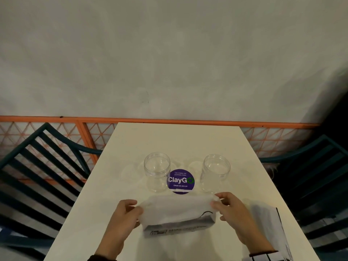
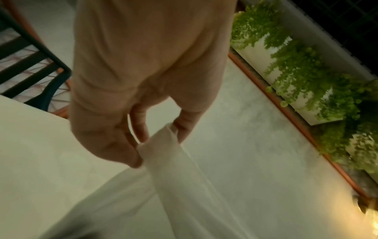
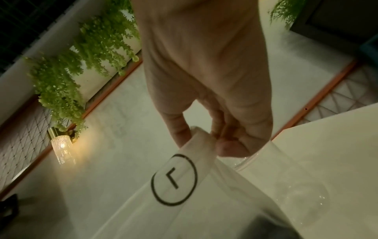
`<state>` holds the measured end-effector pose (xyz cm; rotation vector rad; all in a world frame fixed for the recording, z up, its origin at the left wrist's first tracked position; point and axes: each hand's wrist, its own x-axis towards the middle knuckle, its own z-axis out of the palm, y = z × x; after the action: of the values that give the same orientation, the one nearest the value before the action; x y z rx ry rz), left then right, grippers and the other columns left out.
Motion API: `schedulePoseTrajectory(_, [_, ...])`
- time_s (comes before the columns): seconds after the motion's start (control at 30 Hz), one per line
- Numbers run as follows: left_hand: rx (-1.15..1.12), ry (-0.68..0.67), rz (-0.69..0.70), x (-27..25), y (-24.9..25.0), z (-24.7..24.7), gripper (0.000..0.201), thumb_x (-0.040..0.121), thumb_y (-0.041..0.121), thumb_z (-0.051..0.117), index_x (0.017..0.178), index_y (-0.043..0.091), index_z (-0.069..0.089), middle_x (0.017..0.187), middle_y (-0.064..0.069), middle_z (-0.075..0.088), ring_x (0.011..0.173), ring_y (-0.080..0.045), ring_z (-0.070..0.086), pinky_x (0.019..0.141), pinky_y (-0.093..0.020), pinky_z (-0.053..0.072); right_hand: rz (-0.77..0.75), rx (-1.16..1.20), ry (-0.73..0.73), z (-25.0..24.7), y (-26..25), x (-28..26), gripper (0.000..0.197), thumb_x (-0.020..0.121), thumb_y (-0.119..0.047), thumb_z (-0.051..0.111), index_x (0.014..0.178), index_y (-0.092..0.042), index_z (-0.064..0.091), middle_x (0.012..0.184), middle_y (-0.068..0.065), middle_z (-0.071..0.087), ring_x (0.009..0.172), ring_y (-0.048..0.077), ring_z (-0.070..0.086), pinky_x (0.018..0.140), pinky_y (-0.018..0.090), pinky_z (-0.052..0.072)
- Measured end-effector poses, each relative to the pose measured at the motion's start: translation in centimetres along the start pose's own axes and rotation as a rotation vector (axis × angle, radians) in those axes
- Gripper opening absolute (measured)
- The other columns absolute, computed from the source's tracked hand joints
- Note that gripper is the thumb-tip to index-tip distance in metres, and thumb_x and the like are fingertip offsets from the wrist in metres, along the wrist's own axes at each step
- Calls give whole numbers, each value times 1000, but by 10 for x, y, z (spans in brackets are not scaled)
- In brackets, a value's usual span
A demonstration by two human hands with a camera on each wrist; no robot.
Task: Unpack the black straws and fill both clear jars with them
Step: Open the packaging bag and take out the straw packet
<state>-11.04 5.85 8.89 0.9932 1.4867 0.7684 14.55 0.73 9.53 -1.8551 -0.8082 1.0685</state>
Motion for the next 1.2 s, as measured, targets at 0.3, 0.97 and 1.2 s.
schedulePoseTrajectory(0.3, [-126,-57,15,-1,-2,5,8,83,10,63,90,8,62,70,-9,68,53,-11,60,55,-22,49,157,246,-141,11,5,5,18,81,-1,61,96,-11,62,81,15,65,70,24,60,60,27,49])
schedulePoseTrajectory(0.97, [-182,-226,9,1,-6,2,40,55,9,62,89,16,43,79,-10,49,68,-20,45,54,-21,39,96,131,-210,5,11,-1,31,69,-16,66,82,-14,38,70,1,39,61,14,34,53,24,27])
schedulePoseTrajectory(1.2, [16,8,-2,6,-16,10,44,70,7,72,103,13,44,92,-16,55,73,-21,50,61,-28,37,-142,-178,182,6,18,7,10,80,-4,61,78,-13,57,85,6,64,69,20,55,62,29,47])
